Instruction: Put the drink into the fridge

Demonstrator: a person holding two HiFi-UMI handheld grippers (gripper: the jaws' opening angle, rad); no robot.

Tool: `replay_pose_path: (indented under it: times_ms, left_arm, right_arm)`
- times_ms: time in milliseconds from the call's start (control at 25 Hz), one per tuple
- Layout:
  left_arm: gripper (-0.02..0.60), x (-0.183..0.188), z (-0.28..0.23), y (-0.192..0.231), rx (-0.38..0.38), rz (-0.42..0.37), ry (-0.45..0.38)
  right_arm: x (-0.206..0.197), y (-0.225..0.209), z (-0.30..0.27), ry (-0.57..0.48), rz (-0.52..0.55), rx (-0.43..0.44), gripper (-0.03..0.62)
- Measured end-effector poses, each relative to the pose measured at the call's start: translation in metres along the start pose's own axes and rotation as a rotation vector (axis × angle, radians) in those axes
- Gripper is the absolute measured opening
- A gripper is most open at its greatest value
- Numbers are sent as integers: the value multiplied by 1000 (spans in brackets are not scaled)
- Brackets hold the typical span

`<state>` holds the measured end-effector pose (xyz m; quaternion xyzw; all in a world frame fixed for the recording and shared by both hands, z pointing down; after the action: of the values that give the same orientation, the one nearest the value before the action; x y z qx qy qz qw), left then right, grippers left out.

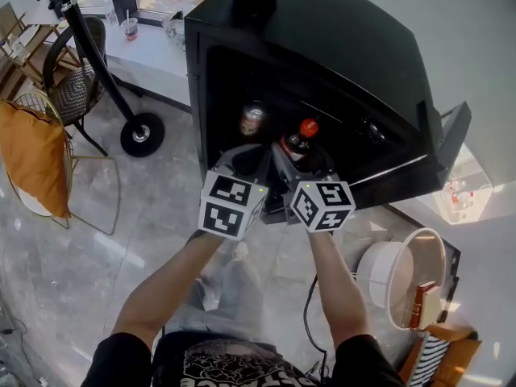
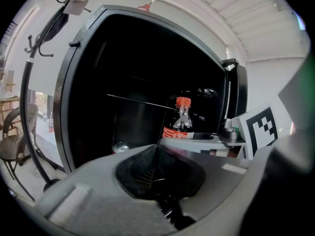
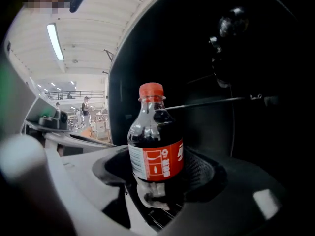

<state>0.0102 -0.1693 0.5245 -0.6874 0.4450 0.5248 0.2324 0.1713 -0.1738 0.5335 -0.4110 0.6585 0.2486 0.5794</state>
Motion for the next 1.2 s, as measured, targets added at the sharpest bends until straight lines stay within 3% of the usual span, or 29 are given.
replay_pose_path:
  times_ms: [680,1200]
  left_arm:
    - [3,-56,-80,18,-33,-27,-24]
    - [3,-81,-102,25,-46,-23,-31]
  right_arm:
    - [-80,-67,-49,-14,7,-102,318]
    - [-118,-98,-75,-50,-3,-203,318]
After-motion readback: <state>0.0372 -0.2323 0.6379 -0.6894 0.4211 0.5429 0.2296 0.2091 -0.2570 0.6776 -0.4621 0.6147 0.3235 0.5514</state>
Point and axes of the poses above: the fingertips, and each gripper's own axes: z backward along the fingers, y to its left, x out of its top, the point moved 10 cm from there along z, backward along the fingers, and after that the axes turned 10 degrees about x, right-handed, at the moved point
